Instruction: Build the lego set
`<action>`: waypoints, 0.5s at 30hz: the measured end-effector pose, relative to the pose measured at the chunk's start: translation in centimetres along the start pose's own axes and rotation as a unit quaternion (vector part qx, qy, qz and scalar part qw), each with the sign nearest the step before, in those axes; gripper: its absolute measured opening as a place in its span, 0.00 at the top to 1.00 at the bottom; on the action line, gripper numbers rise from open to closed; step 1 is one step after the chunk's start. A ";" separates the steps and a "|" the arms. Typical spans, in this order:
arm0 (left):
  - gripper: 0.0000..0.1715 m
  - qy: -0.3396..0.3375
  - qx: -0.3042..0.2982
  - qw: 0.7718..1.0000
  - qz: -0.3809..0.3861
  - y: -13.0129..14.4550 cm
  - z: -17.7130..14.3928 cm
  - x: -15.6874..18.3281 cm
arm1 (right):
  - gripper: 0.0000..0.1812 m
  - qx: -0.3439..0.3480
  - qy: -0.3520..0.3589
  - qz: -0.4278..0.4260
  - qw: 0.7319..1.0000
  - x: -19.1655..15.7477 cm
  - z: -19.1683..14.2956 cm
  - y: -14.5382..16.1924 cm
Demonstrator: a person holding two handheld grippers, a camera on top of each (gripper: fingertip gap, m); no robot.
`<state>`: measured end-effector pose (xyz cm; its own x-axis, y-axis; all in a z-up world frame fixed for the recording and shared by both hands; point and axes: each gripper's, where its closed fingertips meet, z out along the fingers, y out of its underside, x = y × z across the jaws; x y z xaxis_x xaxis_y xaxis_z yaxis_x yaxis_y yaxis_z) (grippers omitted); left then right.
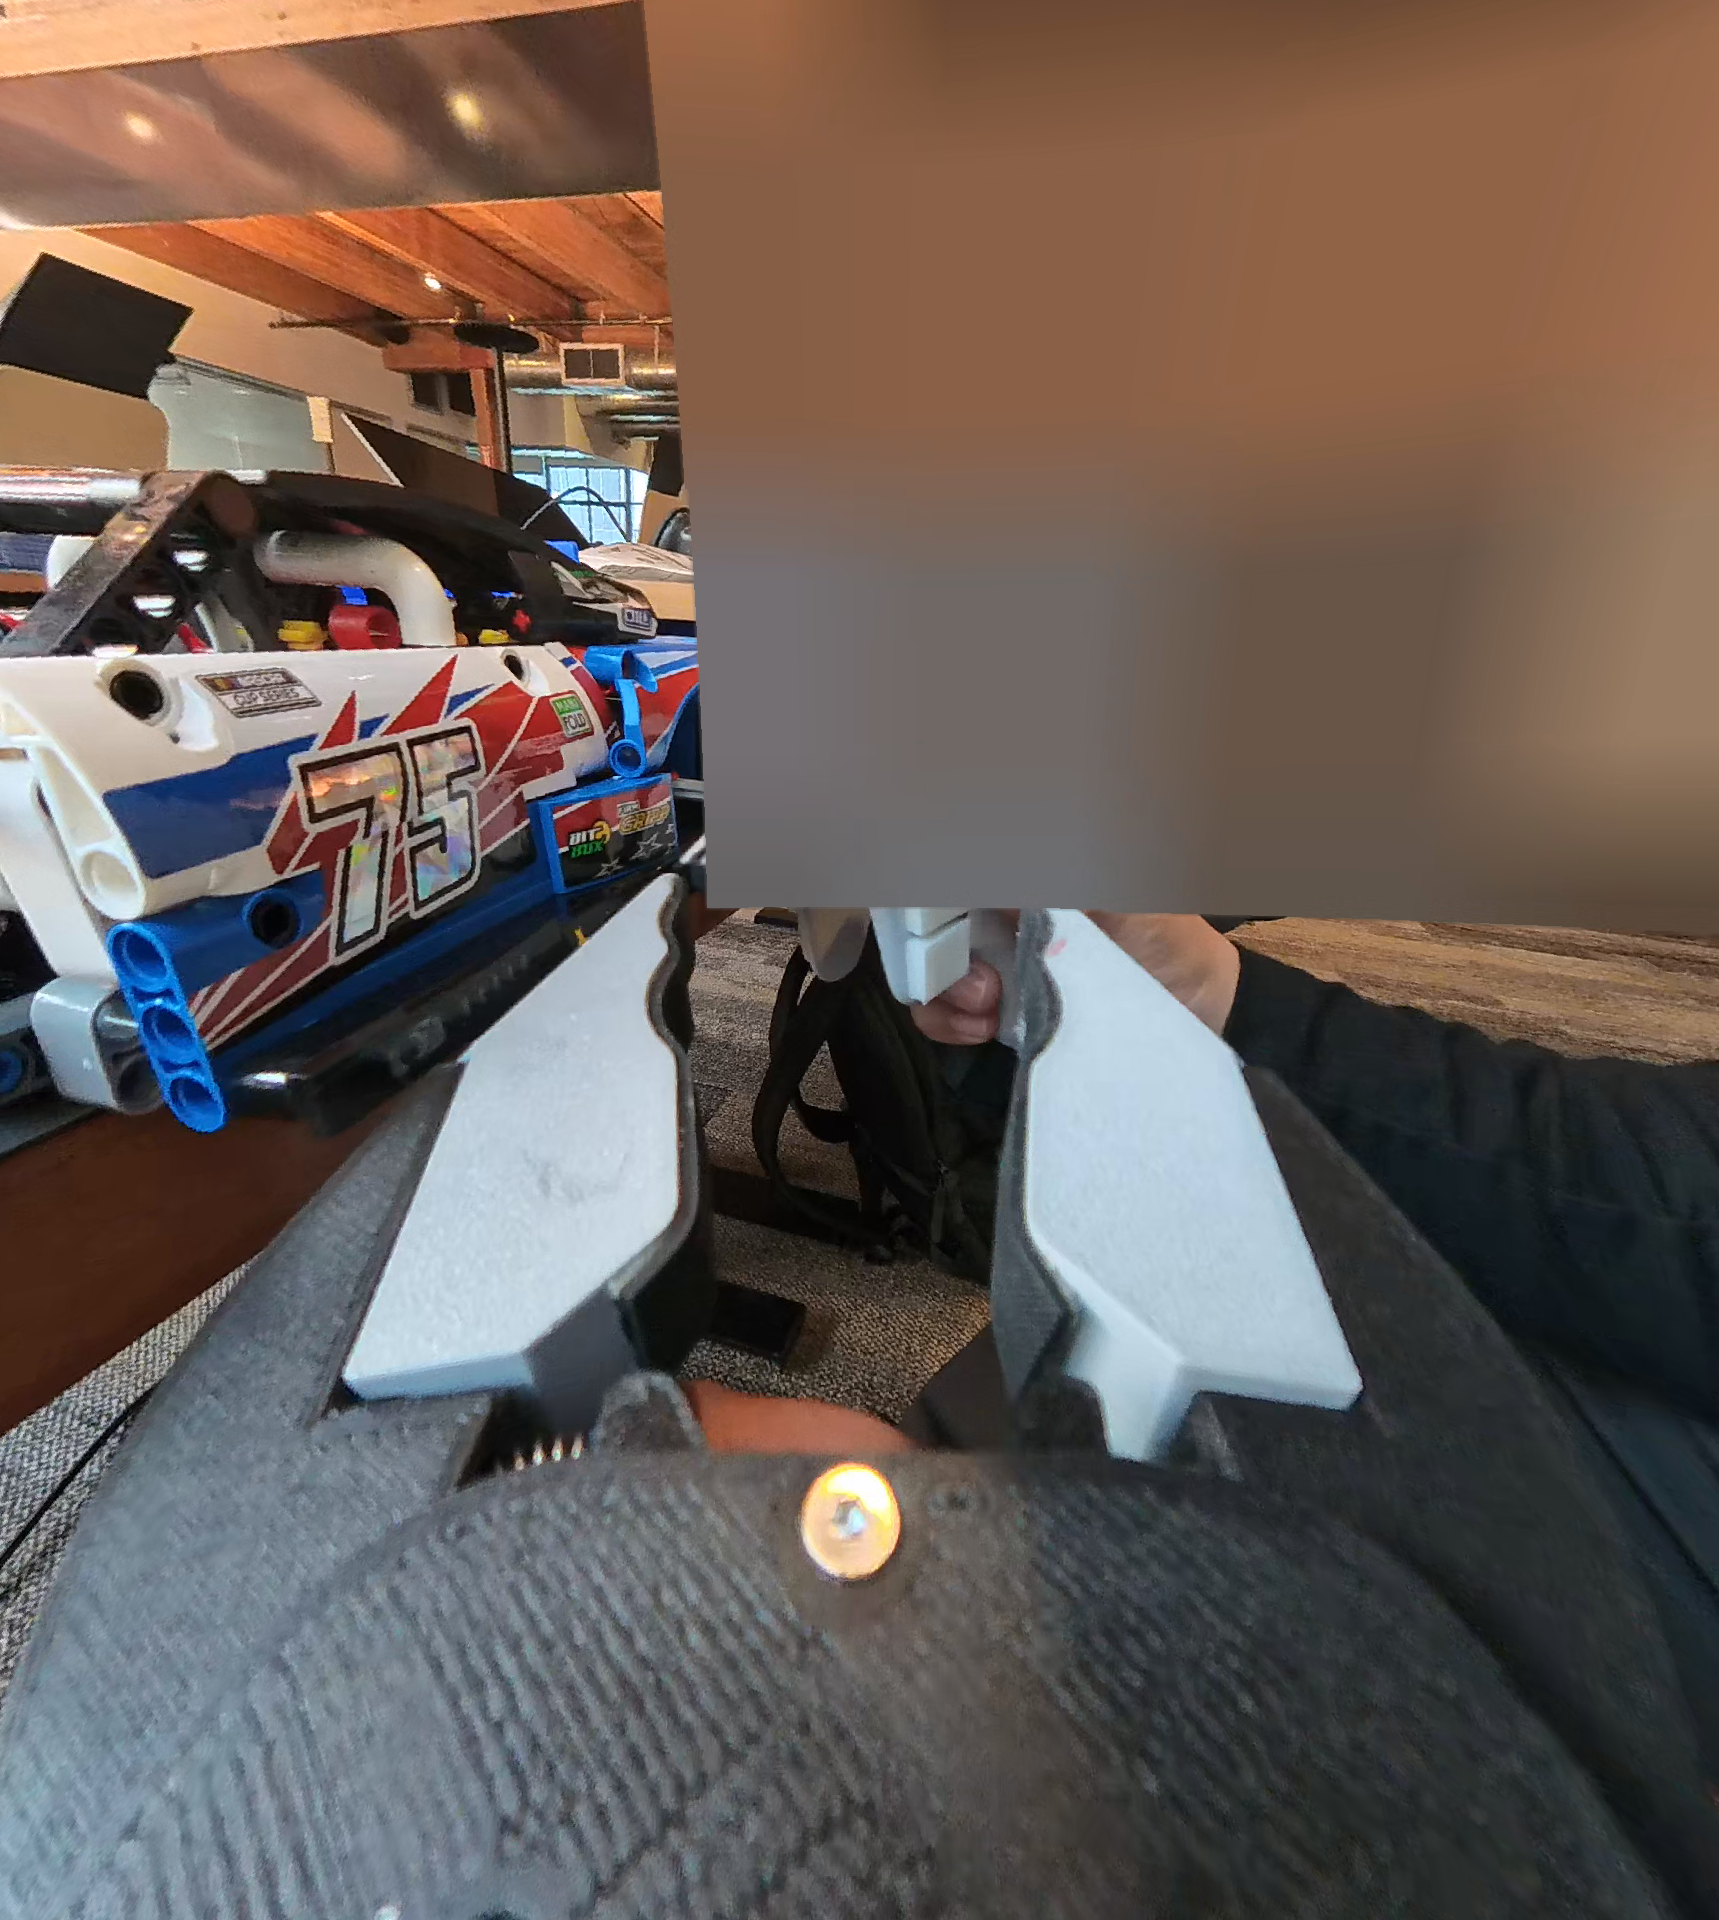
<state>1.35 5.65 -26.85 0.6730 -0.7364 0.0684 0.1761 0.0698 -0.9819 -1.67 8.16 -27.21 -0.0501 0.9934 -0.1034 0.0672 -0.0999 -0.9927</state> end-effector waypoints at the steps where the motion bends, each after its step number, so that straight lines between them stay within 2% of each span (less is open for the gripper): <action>1: 0.65 -0.001 0.001 1.000 0.000 0.0 0.0 0.0 | 1.00 0.000 0.003 -0.002 1.000 0.0 0.0 0.0; 15: 0.67 -0.017 0.006 1.000 0.008 0.1 0.2 -0.3 | 0.99 0.002 0.069 -0.034 0.997 0.0 0.1 0.1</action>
<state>1.30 6.07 -26.94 0.6994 -0.7123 0.0586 0.1730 0.0891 -0.9809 -1.73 8.18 -27.29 0.0836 0.9962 -0.0258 0.0643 -0.0312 -0.9974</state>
